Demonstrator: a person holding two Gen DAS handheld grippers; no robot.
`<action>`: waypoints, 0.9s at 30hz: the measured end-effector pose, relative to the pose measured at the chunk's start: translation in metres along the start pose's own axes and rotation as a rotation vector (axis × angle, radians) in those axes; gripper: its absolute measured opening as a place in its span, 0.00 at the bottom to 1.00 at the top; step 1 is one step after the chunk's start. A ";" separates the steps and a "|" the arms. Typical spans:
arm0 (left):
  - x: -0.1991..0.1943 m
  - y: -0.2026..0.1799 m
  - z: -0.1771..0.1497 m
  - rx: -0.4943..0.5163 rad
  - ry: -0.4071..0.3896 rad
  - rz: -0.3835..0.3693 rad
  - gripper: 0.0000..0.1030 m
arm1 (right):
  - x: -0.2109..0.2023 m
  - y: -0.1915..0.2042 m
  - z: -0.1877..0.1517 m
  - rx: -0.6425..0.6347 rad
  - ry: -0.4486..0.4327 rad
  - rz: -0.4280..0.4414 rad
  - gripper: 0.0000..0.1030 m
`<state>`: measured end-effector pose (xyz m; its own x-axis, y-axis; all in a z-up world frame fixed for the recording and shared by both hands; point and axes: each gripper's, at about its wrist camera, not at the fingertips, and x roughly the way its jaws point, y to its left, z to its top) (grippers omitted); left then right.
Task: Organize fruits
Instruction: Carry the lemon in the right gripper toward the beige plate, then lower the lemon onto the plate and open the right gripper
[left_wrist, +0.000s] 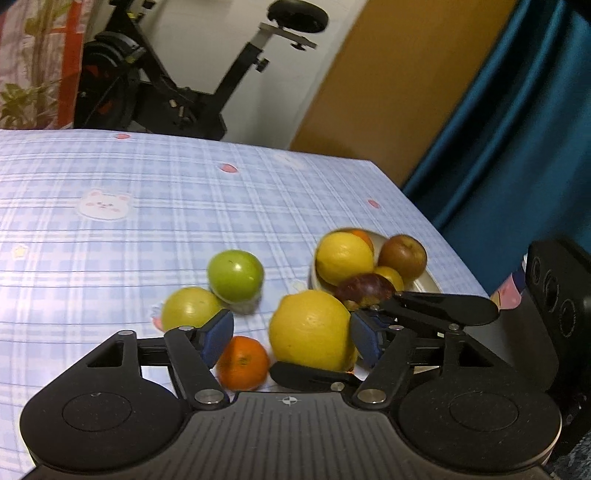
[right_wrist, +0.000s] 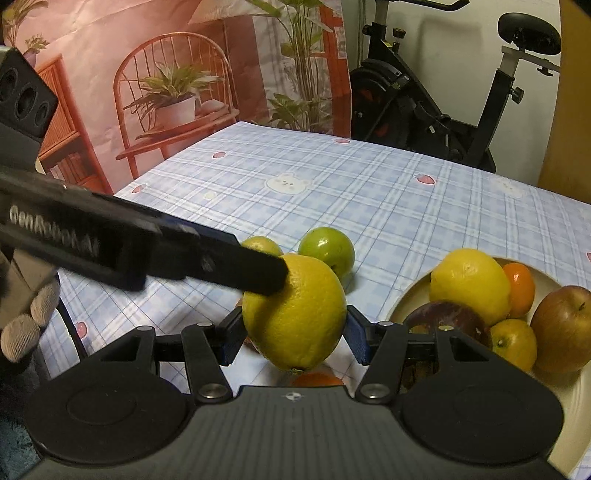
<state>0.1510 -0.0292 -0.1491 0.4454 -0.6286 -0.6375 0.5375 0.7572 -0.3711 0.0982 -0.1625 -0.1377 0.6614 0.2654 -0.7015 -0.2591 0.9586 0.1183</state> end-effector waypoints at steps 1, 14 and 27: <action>0.002 -0.002 0.000 0.005 0.003 -0.002 0.71 | -0.001 0.000 -0.001 0.003 -0.003 -0.001 0.57; 0.017 -0.026 0.005 0.041 0.025 -0.060 0.60 | -0.021 -0.008 -0.009 0.038 -0.064 -0.007 0.56; 0.037 -0.080 0.031 0.118 0.000 -0.139 0.60 | -0.065 -0.036 -0.007 0.065 -0.129 -0.086 0.56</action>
<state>0.1464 -0.1186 -0.1220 0.3608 -0.7261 -0.5852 0.6742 0.6367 -0.3743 0.0597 -0.2148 -0.1011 0.7654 0.1892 -0.6151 -0.1542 0.9819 0.1101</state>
